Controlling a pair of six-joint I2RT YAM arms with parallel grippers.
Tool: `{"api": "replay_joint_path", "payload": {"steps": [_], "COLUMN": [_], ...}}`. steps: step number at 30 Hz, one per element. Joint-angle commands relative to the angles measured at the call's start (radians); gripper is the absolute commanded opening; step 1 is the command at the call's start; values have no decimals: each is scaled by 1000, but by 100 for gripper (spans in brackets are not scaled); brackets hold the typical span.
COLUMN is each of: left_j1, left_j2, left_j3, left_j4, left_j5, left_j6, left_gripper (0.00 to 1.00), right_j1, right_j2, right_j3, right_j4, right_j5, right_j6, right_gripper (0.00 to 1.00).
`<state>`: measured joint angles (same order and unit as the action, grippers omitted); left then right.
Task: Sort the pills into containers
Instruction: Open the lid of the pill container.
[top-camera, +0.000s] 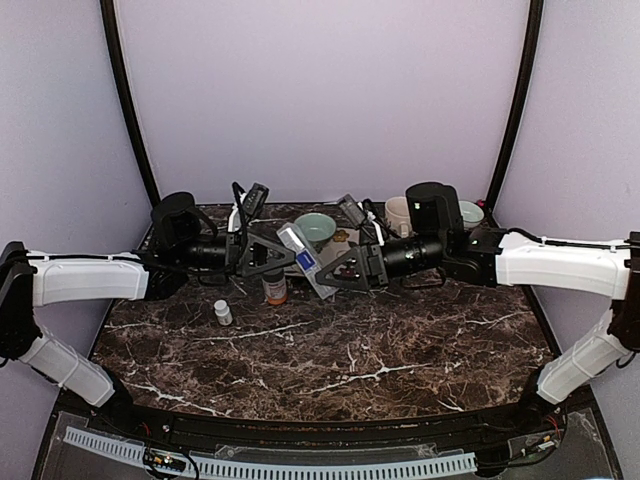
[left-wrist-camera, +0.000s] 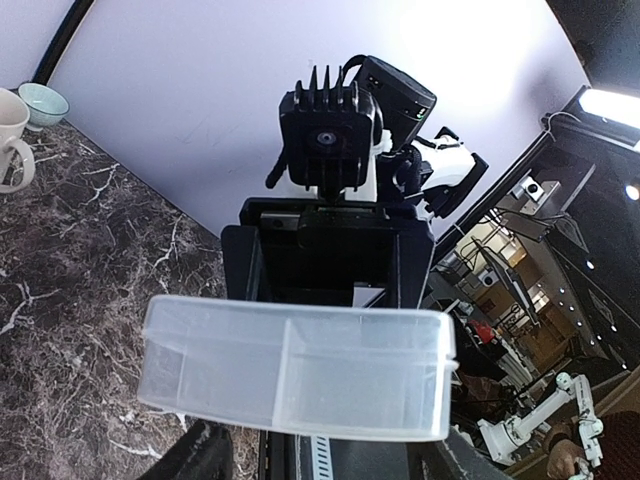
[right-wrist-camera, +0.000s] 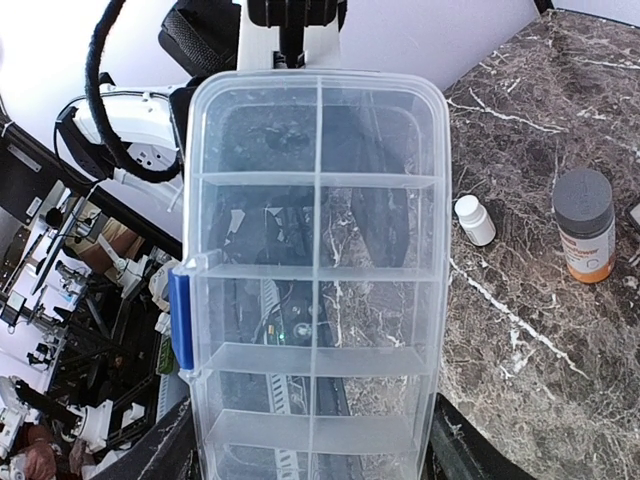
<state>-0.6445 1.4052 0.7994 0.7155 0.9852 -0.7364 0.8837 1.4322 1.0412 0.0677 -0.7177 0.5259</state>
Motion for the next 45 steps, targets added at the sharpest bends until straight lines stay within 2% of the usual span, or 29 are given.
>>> {"api": "replay_joint_path", "payload": {"steps": [1,23,28,35,45], "left_j1": [0,-9,-26,-59,-83], "left_j2": [-42,-28,-21,-43,-8], "left_j3": [17,18,18,1,-10], "left_j4": [24,102,89,55,102], "left_j5": [-33,-54,-45,-56,-64], "left_j6": [22,-16,-21,-33,-63], "left_gripper": [62,62,63,65,65], "right_j1": [21,63,68,93,104], "right_j2": [24,83,80,91,87], "right_j3": [20,41,65,162,168], "right_j4": [41,20,-41,-240,-236], "right_j5": [-11,18,93,294,316], "right_j6": [4,9,-11,-92,-98], "right_gripper": [30,30,30,30,30]}}
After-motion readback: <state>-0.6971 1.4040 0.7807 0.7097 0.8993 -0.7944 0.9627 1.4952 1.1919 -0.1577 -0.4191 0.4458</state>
